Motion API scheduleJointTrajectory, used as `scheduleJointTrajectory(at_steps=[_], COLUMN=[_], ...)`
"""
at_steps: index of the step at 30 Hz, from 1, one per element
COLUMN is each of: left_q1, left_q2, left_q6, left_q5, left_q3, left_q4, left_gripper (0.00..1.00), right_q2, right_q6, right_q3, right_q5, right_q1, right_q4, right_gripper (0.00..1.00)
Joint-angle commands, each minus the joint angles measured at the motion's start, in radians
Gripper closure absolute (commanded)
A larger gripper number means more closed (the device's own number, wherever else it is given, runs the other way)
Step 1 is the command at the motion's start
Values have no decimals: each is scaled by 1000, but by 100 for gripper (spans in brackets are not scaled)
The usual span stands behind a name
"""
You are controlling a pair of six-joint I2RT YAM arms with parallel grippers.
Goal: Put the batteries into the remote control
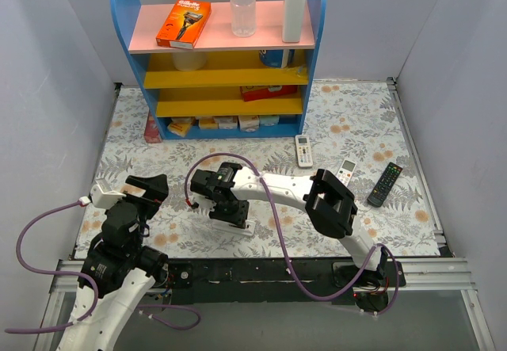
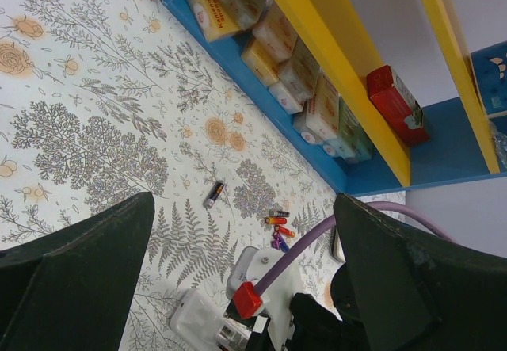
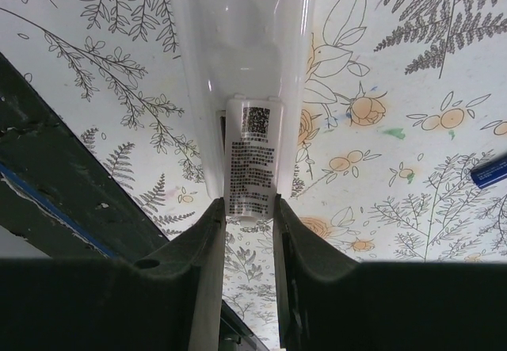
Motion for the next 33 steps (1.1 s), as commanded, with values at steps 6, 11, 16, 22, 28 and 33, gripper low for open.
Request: scheduleJointTrajectory(at_steps=[6, 11, 16, 22, 28, 33], left_q1=[3, 3, 3, 3, 3, 3], left_q2=[16, 19, 16, 16, 16, 14], left_q6=[15, 16, 16, 16, 18, 19], left_q5=[-3, -2, -2, -2, 0, 0], left_q3=[-7, -5, -5, -7, -7, -7], left_q4=[11, 11, 11, 12, 12, 12], left_gripper=[2, 2, 2, 2, 2, 2], right_q2=[-22, -20, -22, -20, -3, 1], right_q6=[4, 4, 5, 4, 5, 1], right_q3=[7, 12, 23, 31, 37, 43], right_q5=[10, 11, 8, 6, 6, 20], right_q1=[8, 8, 8, 8, 8, 10], right_q4=[-51, -54, -62, -57, -46, -46], right_gripper=[99, 99, 99, 99, 99, 99])
